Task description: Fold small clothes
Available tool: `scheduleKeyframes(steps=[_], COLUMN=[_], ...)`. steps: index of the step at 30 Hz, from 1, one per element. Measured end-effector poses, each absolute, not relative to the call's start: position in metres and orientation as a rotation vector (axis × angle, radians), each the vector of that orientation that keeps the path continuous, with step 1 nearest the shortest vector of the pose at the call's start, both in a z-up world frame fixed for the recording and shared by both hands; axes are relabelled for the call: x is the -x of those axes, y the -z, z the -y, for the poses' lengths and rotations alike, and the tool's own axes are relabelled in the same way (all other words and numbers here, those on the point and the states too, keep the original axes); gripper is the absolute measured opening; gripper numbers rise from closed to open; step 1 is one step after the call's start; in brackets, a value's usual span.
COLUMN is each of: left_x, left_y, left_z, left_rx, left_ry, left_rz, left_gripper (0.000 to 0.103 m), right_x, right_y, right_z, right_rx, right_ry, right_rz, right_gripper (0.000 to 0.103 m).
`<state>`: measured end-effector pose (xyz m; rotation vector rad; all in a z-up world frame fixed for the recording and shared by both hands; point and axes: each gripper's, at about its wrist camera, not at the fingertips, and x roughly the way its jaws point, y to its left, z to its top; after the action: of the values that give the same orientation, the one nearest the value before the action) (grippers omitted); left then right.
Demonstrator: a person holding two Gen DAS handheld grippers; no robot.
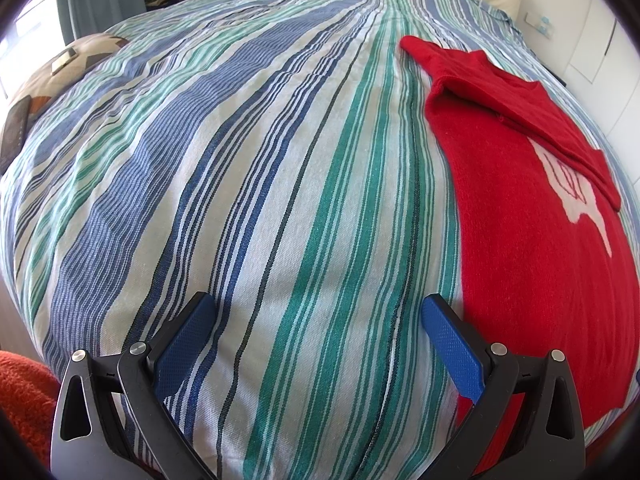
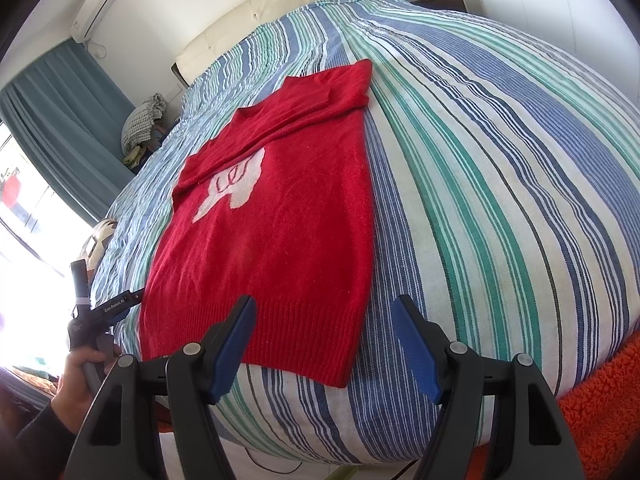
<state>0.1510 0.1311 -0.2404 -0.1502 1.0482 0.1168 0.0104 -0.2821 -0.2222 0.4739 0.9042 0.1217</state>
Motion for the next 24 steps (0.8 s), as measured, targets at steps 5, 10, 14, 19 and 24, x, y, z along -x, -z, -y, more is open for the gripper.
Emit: scheduleKeyframes(steps=[5,10,14,19,24], left_x=[-0.1511,-0.1511,-0.1511,-0.1511,-0.1512], left_y=[0.2406,0.2407,0.2407,0.2408,0.2409], left_z=[-0.1310,-0.1308,-0.1307,-0.1305,-0.1303], left_rx=[0.151,0.150,0.150,0.150,0.149], left_ry=[-0.116,-0.117,-0.117,-0.116,-0.117], left_rz=[-1.048,-1.048,-1.048,-1.048,-1.048], left_gripper=[0.103,0.103,0.103,0.103,0.103], right_x=[-0.0112,-0.0112,-0.0112,-0.0117,-0.0107], right_y=[0.2223,0.2224,0.2224,0.2221,0.2215], right_z=[0.2827,0.2825,0.2827,0.2835,0.2837], right_rx=[-0.474,-0.475,-0.475,-0.476,-0.482], right_ry=[-0.121,-0.121,-0.121,-0.120,-0.116], right_rz=[-0.903,-0.904,-0.904,-0.900,-0.894], right_gripper=[0.070,0.070,0.070,0.070,0.070])
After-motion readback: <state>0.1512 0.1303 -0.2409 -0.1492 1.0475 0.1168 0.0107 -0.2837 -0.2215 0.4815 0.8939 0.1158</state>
